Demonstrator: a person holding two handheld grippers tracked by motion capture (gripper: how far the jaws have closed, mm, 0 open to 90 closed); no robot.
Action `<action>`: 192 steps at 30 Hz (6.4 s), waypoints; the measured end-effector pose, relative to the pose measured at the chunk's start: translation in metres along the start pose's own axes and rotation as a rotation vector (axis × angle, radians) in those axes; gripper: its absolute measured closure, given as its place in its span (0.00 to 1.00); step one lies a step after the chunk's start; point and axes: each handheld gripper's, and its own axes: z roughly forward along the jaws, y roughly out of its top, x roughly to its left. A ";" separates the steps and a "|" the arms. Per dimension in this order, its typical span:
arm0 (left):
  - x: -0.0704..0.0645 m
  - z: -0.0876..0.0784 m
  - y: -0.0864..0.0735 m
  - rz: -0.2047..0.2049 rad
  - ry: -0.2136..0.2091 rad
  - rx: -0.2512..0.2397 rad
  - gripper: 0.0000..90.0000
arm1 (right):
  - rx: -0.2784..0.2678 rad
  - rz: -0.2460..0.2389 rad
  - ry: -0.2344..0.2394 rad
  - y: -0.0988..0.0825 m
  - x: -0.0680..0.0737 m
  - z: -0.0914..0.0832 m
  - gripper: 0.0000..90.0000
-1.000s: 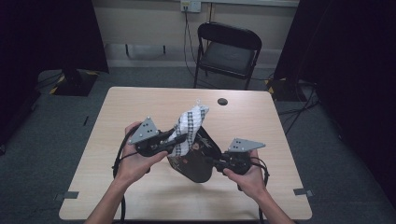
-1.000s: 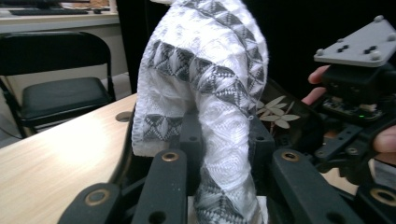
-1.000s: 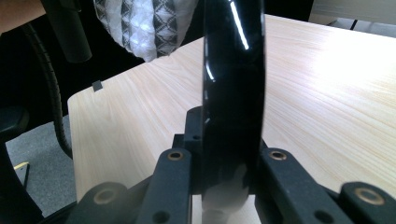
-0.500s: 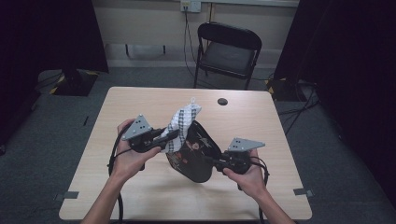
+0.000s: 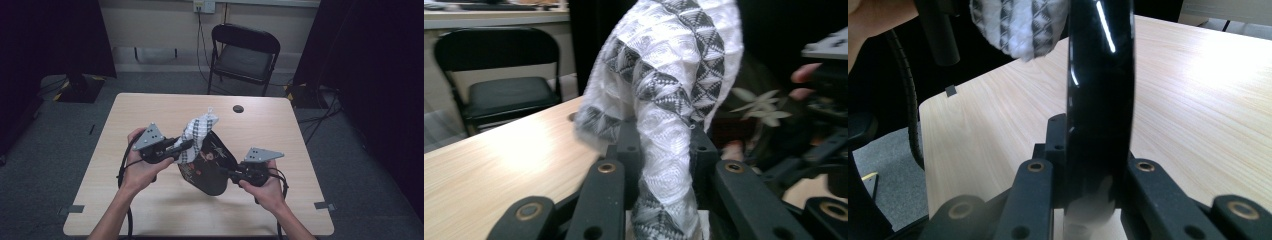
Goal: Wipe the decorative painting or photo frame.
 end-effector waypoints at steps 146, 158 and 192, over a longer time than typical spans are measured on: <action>-0.004 0.005 -0.002 -0.001 -0.008 -0.014 0.85 | -0.010 -0.006 0.000 -0.001 0.003 0.002 0.86; 0.005 0.006 -0.006 0.009 -0.012 -0.020 0.86 | -0.007 -0.007 0.001 -0.001 0.003 0.002 0.85; -0.001 0.009 -0.003 0.032 -0.041 -0.008 0.87 | -0.007 -0.004 0.007 -0.002 0.003 0.002 0.83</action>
